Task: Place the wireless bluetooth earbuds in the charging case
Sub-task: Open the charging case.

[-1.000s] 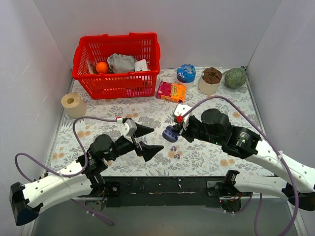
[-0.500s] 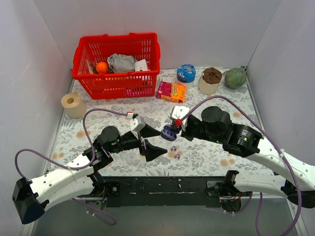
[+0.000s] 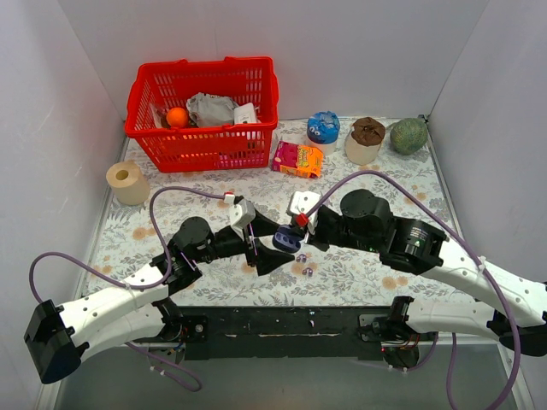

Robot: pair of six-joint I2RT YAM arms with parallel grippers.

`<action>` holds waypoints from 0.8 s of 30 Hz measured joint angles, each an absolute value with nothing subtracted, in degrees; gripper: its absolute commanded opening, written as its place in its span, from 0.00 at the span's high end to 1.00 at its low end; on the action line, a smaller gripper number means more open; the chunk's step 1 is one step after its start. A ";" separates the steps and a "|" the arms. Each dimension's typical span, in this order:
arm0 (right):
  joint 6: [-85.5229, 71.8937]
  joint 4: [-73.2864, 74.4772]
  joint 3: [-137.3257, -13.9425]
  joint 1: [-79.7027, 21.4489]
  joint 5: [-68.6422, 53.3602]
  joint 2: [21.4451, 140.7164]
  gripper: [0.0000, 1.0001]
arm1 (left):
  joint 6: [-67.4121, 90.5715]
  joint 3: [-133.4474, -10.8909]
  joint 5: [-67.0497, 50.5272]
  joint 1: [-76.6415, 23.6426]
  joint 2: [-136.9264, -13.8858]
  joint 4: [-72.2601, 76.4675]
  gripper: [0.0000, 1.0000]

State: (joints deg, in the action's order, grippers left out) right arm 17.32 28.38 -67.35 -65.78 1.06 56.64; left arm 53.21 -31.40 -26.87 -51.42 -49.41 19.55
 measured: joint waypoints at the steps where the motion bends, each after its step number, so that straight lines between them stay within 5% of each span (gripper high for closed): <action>1: 17.10 28.34 -67.20 -65.89 1.06 56.73 0.99 | 53.19 -31.40 -26.85 -51.42 -49.43 20.01 0.22; 16: 16.64 27.90 -66.83 -66.74 1.15 57.17 0.99 | 52.38 -31.40 -29.71 -51.42 -51.16 21.43 0.52; 24: 16.47 27.68 -66.65 -67.40 1.50 57.17 0.99 | 52.10 -31.40 -30.83 -51.42 -51.18 21.65 0.43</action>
State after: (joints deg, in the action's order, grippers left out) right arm 16.47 27.68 -66.65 -67.40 1.50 57.17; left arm 52.10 -31.40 -30.83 -51.42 -51.18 21.65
